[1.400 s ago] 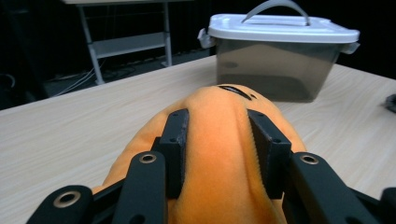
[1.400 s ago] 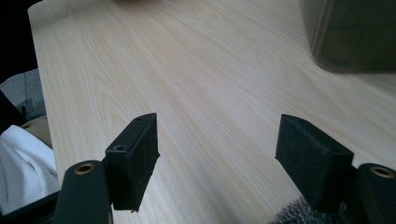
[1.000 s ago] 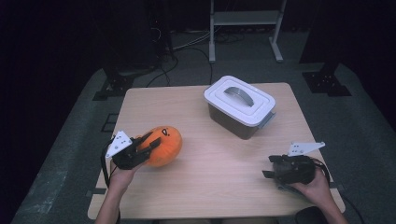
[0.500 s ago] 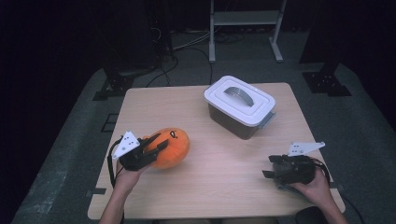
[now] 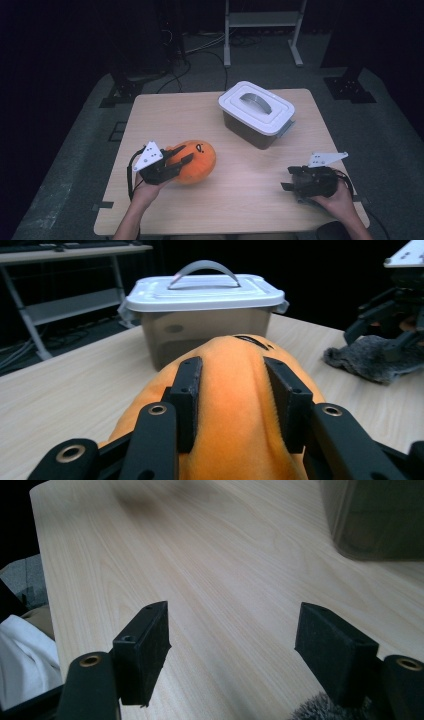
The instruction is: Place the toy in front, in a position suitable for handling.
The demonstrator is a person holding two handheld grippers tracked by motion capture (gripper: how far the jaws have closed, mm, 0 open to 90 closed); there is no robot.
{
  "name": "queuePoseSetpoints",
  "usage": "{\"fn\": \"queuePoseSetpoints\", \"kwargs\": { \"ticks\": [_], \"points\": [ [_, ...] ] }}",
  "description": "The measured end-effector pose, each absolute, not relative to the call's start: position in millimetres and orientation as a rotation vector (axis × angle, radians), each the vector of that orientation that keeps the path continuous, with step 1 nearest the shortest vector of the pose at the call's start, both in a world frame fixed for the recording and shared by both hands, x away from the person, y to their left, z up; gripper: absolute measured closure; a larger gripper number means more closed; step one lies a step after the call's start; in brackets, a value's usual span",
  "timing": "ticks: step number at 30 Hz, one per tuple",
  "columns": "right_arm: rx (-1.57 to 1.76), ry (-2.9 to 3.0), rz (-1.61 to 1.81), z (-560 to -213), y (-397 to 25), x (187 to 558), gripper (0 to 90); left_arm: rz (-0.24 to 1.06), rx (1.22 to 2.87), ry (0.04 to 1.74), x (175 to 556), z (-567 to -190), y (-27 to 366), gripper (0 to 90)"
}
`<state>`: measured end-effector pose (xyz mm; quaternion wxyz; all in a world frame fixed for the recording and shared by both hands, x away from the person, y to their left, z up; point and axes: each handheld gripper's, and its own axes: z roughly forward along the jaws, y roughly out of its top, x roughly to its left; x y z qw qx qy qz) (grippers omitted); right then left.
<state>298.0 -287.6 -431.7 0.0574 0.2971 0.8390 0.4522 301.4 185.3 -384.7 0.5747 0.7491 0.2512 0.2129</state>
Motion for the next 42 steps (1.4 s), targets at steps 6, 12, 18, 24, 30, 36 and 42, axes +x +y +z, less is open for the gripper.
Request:
{"fn": "queuePoseSetpoints", "kwargs": {
  "ticks": [6,12,18,24,30,36,42],
  "points": [
    [0.899,2.549,1.364,-432,-286,298,28.6,0.482,1.772,0.562,300,-386,174,61.7],
    [0.901,2.549,1.364,-432,-286,298,28.6,0.458,1.784,0.539,299,-386,165,61.7],
    [0.902,2.555,1.362,-432,-286,298,28.6,0.434,1.801,0.512,299,-389,155,61.7],
    [0.902,2.556,1.361,-432,-286,298,28.6,0.418,1.811,0.489,298,-390,144,61.7],
    [0.903,2.557,1.362,-432,-286,298,28.6,0.384,1.826,0.47,297,-394,134,61.4],
    [0.902,2.556,1.364,-432,-286,298,28.6,0.364,1.853,0.454,297,-401,125,61.8],
    [0.903,2.558,1.363,-432,-286,299,28.7,0.358,1.882,0.448,298,-410,113,61.7]
  ]
}}
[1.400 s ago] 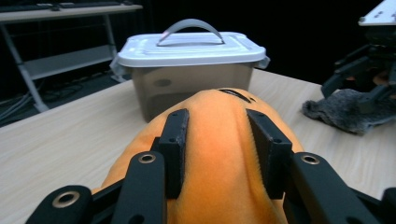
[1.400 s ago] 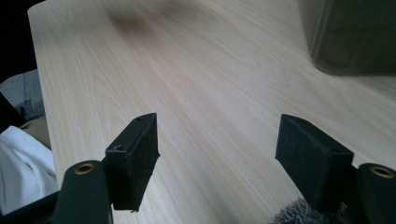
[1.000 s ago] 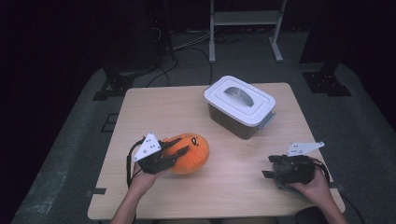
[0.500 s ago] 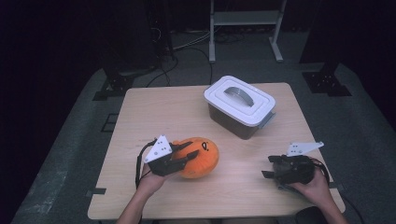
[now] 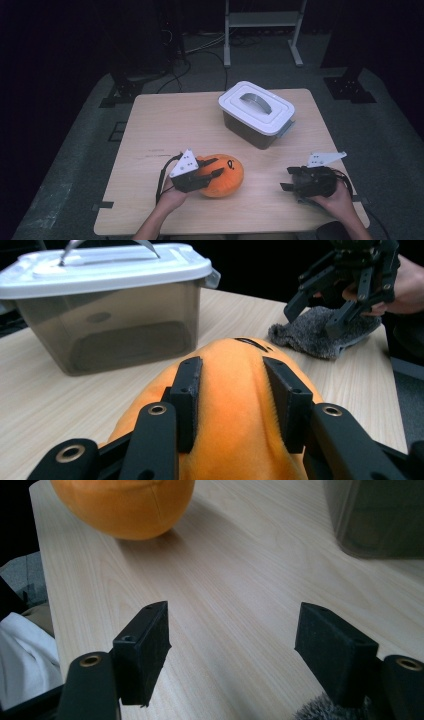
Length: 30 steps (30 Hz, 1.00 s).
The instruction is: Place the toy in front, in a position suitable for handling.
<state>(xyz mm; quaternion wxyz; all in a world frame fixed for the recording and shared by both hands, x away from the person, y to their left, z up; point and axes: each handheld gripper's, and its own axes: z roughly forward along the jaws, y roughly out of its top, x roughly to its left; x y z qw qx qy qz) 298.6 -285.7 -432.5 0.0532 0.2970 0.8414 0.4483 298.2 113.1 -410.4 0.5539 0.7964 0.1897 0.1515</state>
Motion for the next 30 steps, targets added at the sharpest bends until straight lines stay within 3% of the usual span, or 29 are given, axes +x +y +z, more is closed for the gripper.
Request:
{"fn": "queuePoseSetpoints", "kwargs": {
  "ticks": [14,22,30],
  "points": [
    [0.902,2.555,1.361,-432,-290,299,28.6,0.347,1.915,0.428,301,-431,100,61.2],
    [0.889,2.54,1.359,-429,-298,298,28.7,0.352,1.942,0.402,301,-435,101,55.2],
    [0.934,2.517,1.319,-429,-323,298,35.1,0.355,1.947,0.389,299,-436,101,46.5]
  ]
}}
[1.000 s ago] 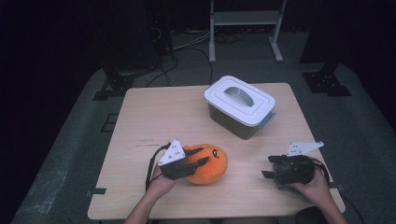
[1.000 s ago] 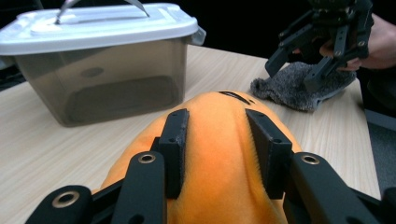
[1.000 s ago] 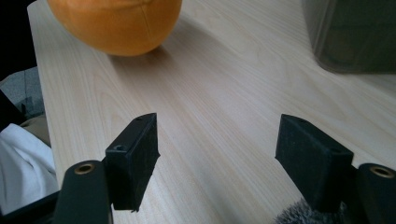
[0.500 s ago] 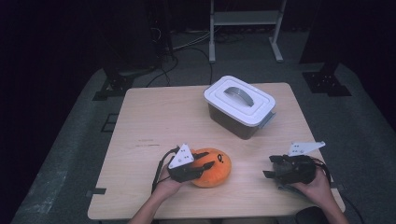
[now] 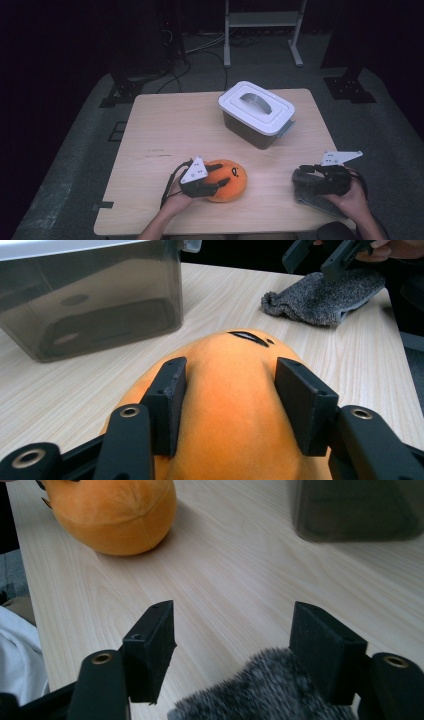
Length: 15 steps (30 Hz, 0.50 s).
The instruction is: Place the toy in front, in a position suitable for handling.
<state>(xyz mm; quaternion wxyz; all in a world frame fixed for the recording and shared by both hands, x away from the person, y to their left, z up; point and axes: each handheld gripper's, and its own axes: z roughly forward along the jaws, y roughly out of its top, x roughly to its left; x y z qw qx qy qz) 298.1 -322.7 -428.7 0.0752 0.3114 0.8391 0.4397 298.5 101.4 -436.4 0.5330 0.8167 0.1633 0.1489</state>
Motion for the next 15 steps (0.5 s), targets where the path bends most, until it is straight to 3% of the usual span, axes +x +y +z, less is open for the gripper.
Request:
{"fn": "queuePoseSetpoints", "kwargs": {
  "ticks": [8,15],
  "points": [
    [1.0,2.556,1.219,-439,-334,304,44.4,0.356,1.944,0.387,299,-437,102,40.3],
    [1.013,2.576,1.154,-444,-335,307,46.9,0.342,1.944,0.393,298,-434,101,36.5]
  ]
}}
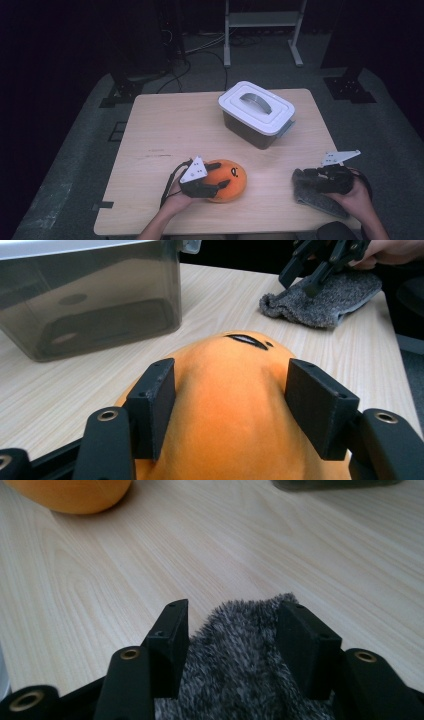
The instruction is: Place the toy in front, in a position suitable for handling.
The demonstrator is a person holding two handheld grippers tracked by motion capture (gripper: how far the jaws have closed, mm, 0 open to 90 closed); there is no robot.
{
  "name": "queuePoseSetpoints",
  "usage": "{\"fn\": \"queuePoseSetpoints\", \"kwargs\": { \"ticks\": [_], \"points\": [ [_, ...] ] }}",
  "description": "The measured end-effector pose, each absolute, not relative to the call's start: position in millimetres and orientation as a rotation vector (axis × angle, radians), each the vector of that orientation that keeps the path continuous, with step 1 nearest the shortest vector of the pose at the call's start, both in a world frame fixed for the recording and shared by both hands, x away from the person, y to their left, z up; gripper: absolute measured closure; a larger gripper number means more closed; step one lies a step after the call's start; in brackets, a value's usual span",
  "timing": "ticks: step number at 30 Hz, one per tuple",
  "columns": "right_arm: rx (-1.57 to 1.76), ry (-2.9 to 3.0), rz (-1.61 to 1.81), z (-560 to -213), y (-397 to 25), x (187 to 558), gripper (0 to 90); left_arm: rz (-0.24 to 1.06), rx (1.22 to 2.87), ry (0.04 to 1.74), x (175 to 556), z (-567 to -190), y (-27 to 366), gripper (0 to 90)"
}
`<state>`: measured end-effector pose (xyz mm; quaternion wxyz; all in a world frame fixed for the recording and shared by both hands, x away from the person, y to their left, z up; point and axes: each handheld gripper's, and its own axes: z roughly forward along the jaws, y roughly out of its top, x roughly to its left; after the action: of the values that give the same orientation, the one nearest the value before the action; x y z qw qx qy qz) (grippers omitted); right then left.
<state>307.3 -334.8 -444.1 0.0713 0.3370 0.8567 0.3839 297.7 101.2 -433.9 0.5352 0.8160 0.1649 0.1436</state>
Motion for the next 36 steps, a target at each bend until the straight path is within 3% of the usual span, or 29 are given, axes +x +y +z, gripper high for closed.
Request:
{"fn": "queuePoseSetpoints", "kwargs": {
  "ticks": [17,30,32,36],
  "points": [
    [1.059,2.634,1.049,-464,-335,313,64.9,0.333,1.917,0.402,298,-421,112,34.6],
    [1.06,2.64,1.032,-466,-334,314,73.2,0.328,1.946,0.403,297,-419,127,26.1],
    [1.058,2.643,1.028,-465,-334,314,74.9,0.321,1.968,0.416,298,-421,127,20.0],
    [1.058,2.648,1.022,-465,-333,314,76.7,0.315,1.985,0.41,298,-422,127,20.7]
  ]
}}
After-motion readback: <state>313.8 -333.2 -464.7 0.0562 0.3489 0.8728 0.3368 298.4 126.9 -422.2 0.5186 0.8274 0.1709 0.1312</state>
